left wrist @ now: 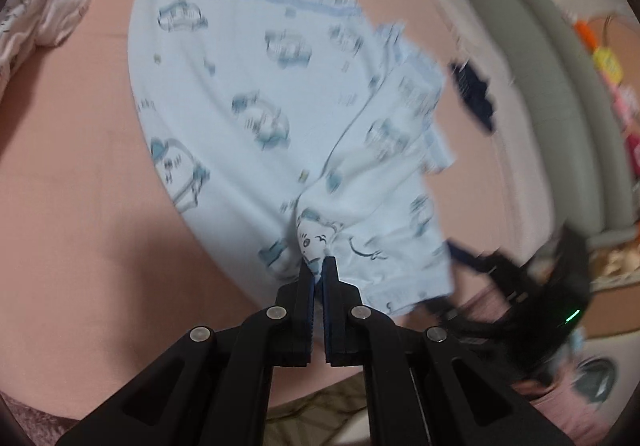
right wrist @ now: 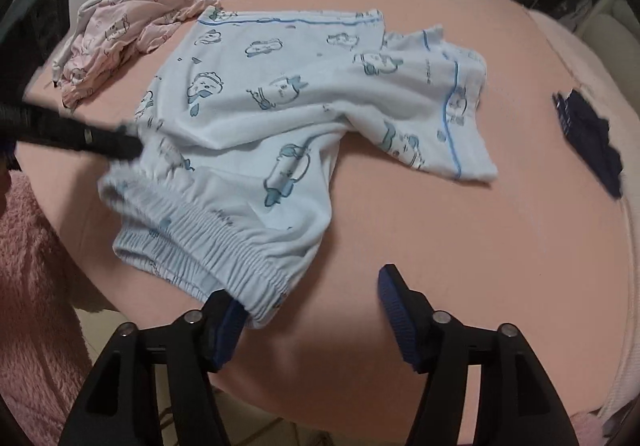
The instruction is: Fold clothes
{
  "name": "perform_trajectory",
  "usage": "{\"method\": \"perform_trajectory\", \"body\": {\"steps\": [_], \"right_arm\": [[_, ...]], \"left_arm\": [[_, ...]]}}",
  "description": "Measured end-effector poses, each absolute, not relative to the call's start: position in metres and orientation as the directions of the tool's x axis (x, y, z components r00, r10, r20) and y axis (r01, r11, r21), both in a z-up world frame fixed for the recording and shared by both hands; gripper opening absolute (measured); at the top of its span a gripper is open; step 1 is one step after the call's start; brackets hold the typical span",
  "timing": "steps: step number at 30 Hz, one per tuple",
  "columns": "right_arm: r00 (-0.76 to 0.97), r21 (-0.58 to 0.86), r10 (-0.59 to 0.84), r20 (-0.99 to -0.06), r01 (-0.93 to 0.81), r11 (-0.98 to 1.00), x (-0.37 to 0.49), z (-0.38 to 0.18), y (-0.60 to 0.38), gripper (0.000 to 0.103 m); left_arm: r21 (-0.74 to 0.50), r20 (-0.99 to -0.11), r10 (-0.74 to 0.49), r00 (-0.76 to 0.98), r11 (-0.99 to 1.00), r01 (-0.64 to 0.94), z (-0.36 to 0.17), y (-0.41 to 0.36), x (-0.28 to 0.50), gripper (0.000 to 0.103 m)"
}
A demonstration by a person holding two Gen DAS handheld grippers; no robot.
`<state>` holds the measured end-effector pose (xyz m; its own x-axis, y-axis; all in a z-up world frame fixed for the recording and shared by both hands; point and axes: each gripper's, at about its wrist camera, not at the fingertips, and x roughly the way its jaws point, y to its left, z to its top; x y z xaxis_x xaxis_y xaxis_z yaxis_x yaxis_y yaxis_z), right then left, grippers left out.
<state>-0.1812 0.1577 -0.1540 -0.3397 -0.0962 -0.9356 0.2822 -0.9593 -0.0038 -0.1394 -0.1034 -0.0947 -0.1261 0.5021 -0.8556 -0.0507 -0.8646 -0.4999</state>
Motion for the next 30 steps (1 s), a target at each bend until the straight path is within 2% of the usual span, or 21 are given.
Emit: {"method": "perform_trajectory", "body": {"steps": [4,10,14,16,19,22,26,30], "right_arm": [[-0.334,0.047,-0.136,-0.933,0.261,-0.964,-0.179,-0.157,0.165,0.067],[-0.333,0.106,-0.239,-0.912,0.371,-0.922,-0.159,-0.118,0.175,0.067],[-0.39,0.204,-0.317,-0.865,0.304,-0.931,-0.169,-0.105,0.183,0.067],[-0.414,0.217,-0.307,-0.857,0.249,-0.944,-0.185,-0.113,0.182,0.067],[-0.337,0.179,-0.252,-0.907,0.232,-0.956,-0.198,-0.144,0.179,0.067],[-0.286,0.198,-0.25,-0.925,0.198,-0.96,-0.197,-0.157,0.191,0.067],[-0.339,0.195,-0.257,-0.905,0.207,-0.959,-0.202,-0.141,0.191,0.067],[-0.285,0.152,-0.22,-0.933,0.244,-0.958,-0.21,-0.158,0.174,0.067]], "left_arm": [[-0.492,-0.86,0.494,-0.128,-0.869,-0.055,-0.099,-0.102,-0.131,0.002],[-0.494,-0.856,0.498,-0.139,-0.867,-0.063,-0.088,-0.109,-0.125,0.002],[-0.499,-0.853,0.506,-0.127,-0.863,-0.08,-0.089,-0.098,-0.121,0.002],[-0.476,-0.868,0.482,-0.116,-0.876,-0.078,-0.096,-0.095,-0.119,0.002],[-0.516,-0.851,0.517,-0.097,-0.856,-0.03,-0.102,-0.106,-0.122,0.006],[-0.541,-0.831,0.541,-0.13,-0.84,-0.037,-0.081,-0.116,-0.12,0.007],[-0.43,-0.85,0.476,-0.226,-0.874,-0.225,-0.043,-0.085,-0.122,0.007],[-0.308,-0.92,0.366,-0.139,-0.895,-0.322,-0.069,-0.06,-0.118,0.007]]}}
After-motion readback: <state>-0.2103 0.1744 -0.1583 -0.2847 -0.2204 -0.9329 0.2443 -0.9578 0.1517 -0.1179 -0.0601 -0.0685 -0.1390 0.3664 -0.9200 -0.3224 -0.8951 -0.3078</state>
